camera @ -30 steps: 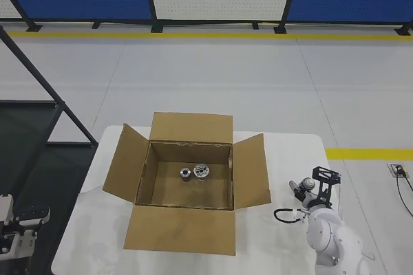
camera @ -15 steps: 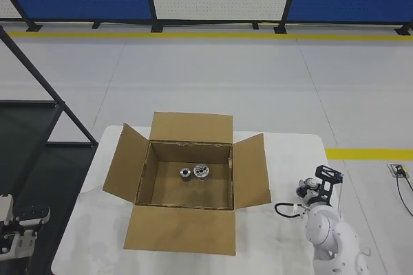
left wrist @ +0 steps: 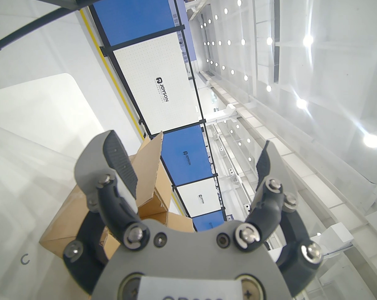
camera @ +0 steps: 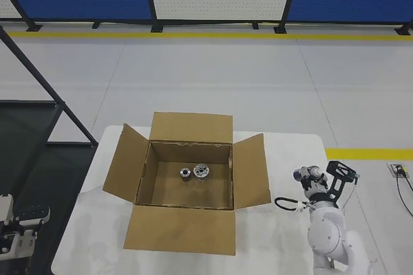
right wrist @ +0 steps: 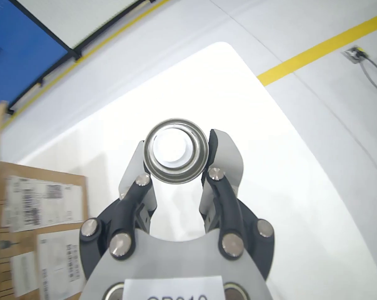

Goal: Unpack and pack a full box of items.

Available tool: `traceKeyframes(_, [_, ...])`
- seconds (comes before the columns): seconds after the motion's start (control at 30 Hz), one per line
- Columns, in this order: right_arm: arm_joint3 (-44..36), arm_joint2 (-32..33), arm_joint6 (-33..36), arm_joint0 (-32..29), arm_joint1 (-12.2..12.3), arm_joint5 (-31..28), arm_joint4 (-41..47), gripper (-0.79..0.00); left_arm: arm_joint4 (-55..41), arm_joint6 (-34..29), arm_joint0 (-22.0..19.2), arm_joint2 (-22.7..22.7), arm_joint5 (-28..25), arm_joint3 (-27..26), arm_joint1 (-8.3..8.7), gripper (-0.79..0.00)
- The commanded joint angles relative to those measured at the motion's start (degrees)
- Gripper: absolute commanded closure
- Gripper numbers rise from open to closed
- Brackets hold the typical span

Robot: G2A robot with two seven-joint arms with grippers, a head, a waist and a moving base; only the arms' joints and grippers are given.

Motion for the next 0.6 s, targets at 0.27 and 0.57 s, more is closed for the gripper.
traceKeyframes(0.27, [-10.1,-8.6,-10.7,-2.4,-0.5,-1.4,-1.5,0.000,0.0,0.0,0.0,0.0,0.0,0.0,0.00,-0.785])
traceKeyframes(0.57, [-7.8,-16.9,-3.2,4.1,-0.2,-13.8,-3.1,0.000,0.0,0.0,0.0,0.0,0.0,0.0,0.00,-0.785])
